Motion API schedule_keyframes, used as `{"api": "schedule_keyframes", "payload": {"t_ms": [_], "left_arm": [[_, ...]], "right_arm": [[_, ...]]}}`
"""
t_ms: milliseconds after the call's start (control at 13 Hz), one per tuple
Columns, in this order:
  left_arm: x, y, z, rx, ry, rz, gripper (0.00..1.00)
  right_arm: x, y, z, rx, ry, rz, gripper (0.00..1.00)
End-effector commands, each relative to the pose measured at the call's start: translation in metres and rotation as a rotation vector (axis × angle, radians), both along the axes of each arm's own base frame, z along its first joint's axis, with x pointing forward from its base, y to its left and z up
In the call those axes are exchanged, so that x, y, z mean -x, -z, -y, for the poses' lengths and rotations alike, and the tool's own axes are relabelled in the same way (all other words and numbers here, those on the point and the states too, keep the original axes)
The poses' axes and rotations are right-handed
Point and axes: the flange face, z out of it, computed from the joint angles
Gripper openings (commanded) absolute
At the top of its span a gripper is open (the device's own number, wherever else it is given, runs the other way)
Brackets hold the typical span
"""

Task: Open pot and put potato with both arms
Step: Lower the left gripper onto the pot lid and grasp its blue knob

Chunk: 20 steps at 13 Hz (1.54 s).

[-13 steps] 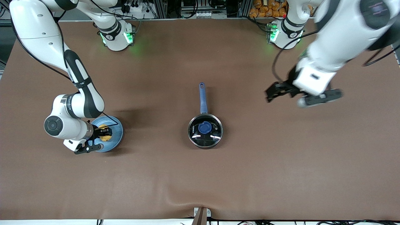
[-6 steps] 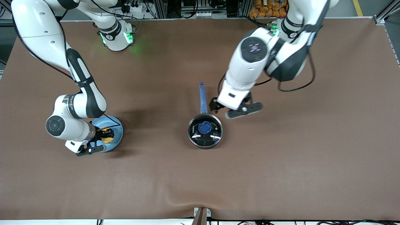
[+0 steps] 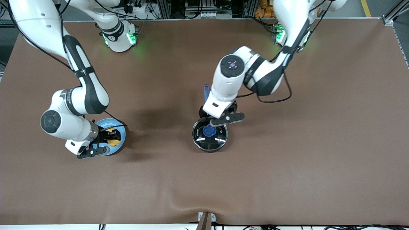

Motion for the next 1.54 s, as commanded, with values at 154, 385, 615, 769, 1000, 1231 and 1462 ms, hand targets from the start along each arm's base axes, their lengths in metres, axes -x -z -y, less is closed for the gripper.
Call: {"api": "schedule_keyframes", "payload": {"t_ms": [154, 385, 615, 769, 1000, 1231, 1462], "left_arm": [[-0.001, 0.035, 0.032, -0.063, 0.030, 0.082, 1.00], [-0.007, 0.046, 0.032, -0.045, 0.026, 0.103, 1.00], [-0.026, 0.043, 0.018, -0.027, -0.003, 0.157, 1.00], [-0.029, 0.059, 0.019, -0.014, -0.015, 0.170, 1.00], [-0.029, 0.069, 0.020, -0.014, -0.020, 0.172, 1.00], [-0.025, 0.069, 0.025, -0.010, -0.020, 0.172, 1.00], [-0.027, 0.081, 0.022, -0.021, -0.027, 0.167, 1.00]], "right_arm": [[0.010, -0.026, -0.034, -0.057, 0.066, 0.002, 0.01], [0.013, -0.034, -0.051, -0.105, 0.088, -0.004, 0.01], [0.018, -0.041, -0.078, -0.133, 0.117, -0.010, 0.01], [0.021, -0.043, -0.096, -0.145, 0.139, -0.011, 0.01], [0.025, -0.047, -0.120, -0.157, 0.159, -0.009, 0.01], [0.030, -0.052, -0.148, -0.161, 0.213, -0.010, 0.01], [0.034, -0.065, -0.183, -0.176, 0.264, 0.002, 0.00]]}}
